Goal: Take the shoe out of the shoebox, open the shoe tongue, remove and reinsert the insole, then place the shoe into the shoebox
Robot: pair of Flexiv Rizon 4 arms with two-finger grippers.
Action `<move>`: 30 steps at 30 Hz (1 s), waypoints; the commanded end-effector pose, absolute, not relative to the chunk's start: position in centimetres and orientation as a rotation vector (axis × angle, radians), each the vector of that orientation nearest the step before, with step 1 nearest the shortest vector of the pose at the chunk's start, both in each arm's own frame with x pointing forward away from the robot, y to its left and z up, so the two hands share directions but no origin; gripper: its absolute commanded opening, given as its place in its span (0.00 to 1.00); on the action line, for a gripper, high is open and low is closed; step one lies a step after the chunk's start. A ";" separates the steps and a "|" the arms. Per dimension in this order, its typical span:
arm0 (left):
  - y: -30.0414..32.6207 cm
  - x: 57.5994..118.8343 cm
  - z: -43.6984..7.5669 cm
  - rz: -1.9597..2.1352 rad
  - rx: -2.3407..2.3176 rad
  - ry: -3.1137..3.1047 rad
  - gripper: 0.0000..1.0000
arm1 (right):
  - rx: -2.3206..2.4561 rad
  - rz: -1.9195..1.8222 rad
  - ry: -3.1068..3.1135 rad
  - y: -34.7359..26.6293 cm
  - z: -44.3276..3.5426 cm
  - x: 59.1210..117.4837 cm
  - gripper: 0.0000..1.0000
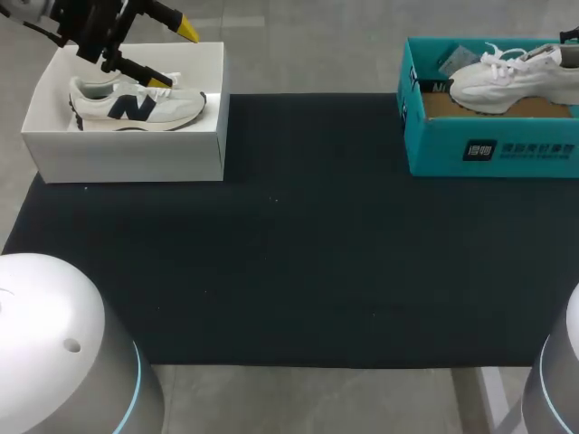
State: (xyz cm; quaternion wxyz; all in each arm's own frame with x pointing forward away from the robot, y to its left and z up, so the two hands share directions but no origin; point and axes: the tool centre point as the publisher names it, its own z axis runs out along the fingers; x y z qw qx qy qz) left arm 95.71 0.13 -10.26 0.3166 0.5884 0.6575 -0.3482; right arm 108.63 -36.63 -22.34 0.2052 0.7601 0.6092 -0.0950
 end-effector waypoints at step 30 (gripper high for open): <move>0.1 95.8 -10.2 -0.915 1.553 1.734 1.00 | 2.194 -0.385 1.771 -37.4 -33.6 107.4 0.00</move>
